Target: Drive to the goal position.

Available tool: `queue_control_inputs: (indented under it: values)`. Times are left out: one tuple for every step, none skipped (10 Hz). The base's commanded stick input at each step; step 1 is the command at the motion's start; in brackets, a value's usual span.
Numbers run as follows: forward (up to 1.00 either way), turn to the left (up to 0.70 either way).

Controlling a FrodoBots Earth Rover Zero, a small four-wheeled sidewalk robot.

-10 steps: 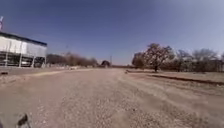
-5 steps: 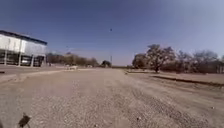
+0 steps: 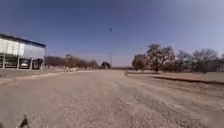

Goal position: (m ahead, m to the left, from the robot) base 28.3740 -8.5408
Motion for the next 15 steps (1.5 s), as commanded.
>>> queue_control_inputs:
  values:
    - [0.5, 0.0]
    - [0.5, 0.33]
    - [0.5, 0.5]
    - [0.5, 0.5]
    - [0.5, 0.04]
    - [0.5, 0.0]
    - [0.5, 0.0]
    - [0.5, 0.0]
    - [0.5, 0.0]
    - [0.5, 0.0]
    - [0.5, 0.0]
    - [0.5, 0.0]
    - [0.5, 0.0]
    - [0.5, 0.0]
    - [0.5, 0.0]
